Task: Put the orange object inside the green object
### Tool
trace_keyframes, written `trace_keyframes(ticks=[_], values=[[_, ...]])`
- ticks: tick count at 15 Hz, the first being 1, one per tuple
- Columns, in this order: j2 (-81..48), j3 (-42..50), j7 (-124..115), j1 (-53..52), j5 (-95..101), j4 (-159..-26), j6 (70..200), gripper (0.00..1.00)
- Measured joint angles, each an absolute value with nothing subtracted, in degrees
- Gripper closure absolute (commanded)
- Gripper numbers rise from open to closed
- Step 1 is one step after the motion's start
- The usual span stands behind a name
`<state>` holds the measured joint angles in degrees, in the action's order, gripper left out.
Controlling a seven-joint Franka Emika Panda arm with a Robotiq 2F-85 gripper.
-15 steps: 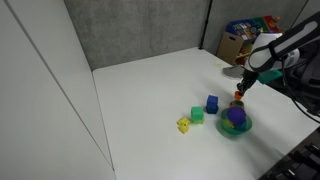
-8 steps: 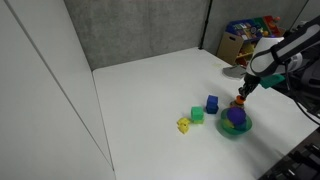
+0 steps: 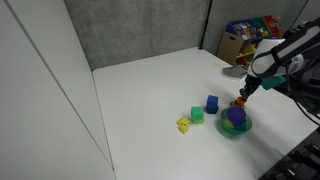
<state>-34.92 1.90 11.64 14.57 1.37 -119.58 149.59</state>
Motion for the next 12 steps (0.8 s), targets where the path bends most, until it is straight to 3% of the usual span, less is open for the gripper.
trace_keyframes(ticks=[8,12], values=[[-34.95,1.0,14.15,16.14,-1.32,-119.58,149.52,0.03],[-34.95,0.59,14.56,16.45,-1.73,-119.58,149.46,0.0]])
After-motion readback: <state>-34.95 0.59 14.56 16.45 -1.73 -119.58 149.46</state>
